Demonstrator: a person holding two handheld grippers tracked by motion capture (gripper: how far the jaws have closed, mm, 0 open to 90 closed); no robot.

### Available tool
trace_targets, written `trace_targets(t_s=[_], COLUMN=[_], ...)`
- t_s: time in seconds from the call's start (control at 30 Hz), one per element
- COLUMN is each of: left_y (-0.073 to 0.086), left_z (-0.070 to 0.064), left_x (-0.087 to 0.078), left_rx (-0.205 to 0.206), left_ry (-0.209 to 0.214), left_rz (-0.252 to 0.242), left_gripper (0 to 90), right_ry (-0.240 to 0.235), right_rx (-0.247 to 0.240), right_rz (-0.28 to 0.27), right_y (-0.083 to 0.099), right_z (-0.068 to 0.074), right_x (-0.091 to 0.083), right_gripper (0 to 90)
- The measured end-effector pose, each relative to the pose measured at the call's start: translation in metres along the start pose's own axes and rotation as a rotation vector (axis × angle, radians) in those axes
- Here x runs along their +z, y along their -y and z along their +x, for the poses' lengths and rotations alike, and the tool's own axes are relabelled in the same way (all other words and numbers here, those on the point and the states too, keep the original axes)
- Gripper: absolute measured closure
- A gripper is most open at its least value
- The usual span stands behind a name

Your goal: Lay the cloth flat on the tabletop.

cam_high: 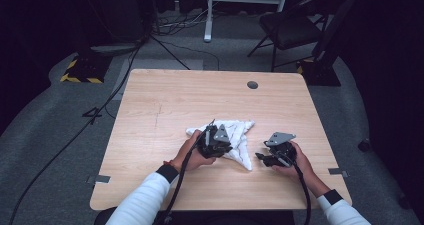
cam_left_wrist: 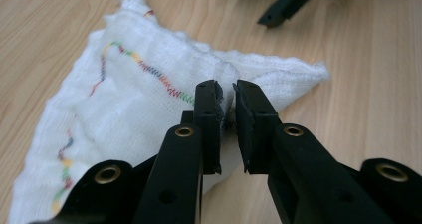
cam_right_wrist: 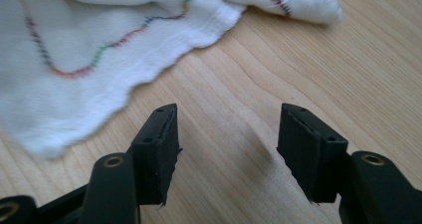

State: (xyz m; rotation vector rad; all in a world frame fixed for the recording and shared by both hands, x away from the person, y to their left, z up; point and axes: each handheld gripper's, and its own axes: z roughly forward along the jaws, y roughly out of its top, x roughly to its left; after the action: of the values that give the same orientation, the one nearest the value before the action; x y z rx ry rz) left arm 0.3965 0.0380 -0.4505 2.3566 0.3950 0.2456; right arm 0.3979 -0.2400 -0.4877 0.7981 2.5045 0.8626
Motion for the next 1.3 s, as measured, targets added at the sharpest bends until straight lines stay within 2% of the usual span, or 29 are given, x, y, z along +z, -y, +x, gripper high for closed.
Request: trace_targets(t_s=[0.1,0.23,0.33,0.4,0.5,0.57,0.63,0.73,0.77,0.8,0.83,0.9,0.97,1.03,1.13,1.2,1.27,1.3], left_y=[0.012,0.021,0.032,0.037,0.04,0.038,0.032,0.019,0.014,0.014,0.003,-0.008,-0.015,-0.017,-0.014,-0.01,-0.01,-0.008], left_z=[-0.006,-0.012,-0.021,-0.026,-0.031,-0.035,-0.036,-0.034,-0.033,-0.033,-0.028,-0.022,-0.015,-0.011,-0.006,-0.002,-0.002,0.001], left_x=[-0.011,-0.016,-0.02,-0.019,-0.019,-0.018,-0.016,-0.01,-0.008,-0.008,-0.005,0.001,0.011,0.021,0.033,0.035,0.034,0.027], left_rx=[-0.012,-0.019,0.002,0.016,0.032,0.034,0.012,-0.028,-0.032,-0.032,-0.049,-0.052,-0.051,-0.043,-0.025,-0.013,-0.018,-0.011], left_ry=[-0.01,-0.006,0.008,0.018,0.011,0.007,-0.018,-0.048,-0.067,-0.067,-0.084,-0.081,-0.065,-0.078,-0.071,-0.073,-0.073,-0.074], left_rz=[-0.004,-0.007,0.024,0.043,0.038,0.029,0.013,-0.005,-0.006,-0.006,-0.036,-0.044,-0.03,0.006,0.063,0.077,0.072,0.052], left_gripper=[79.5,78.9,78.8,78.6,76.6,71.3,59.2,42.8,39.0,36.2,35.6,36.7,43.1,48.1,63.5,70.7,78.9,81.2], right_ry=[0.002,0.006,-0.021,-0.018,-0.013,-0.004,-0.022,-0.024,-0.016,-0.016,0.002,0.007,0.013,0.024,0.027,0.027,0.026,0.026], right_rx=[0.0,0.005,-0.006,-0.025,-0.038,-0.031,-0.007,0.02,0.021,0.021,0.016,0.021,0.023,0.02,0.033,0.037,0.038,0.032], right_rz=[0.001,0.0,-0.06,-0.073,-0.088,-0.101,-0.113,-0.122,-0.117,-0.117,-0.108,-0.102,-0.088,-0.059,-0.043,-0.04,-0.041,-0.041], right_y=[0.0,-0.002,-0.011,-0.016,-0.024,-0.028,-0.032,-0.035,-0.036,-0.036,-0.037,-0.037,-0.037,-0.035,-0.033,-0.033,-0.033,-0.033], right_z=[0.0,0.002,0.01,0.015,0.021,0.021,0.019,0.017,0.016,0.016,0.017,0.016,0.015,0.014,0.012,0.012,0.011,0.01], right_x=[0.0,0.0,-0.001,0.0,0.003,0.006,0.008,0.013,0.015,0.015,0.019,0.022,0.025,0.028,0.031,0.032,0.032,0.033], right_gripper=[41.3,40.1,40.1,40.1,40.2,40.2,39.8,39.7,39.6,39.6,38.7,38.4,37.0,35.8,34.6,33.6,33.3,33.2])
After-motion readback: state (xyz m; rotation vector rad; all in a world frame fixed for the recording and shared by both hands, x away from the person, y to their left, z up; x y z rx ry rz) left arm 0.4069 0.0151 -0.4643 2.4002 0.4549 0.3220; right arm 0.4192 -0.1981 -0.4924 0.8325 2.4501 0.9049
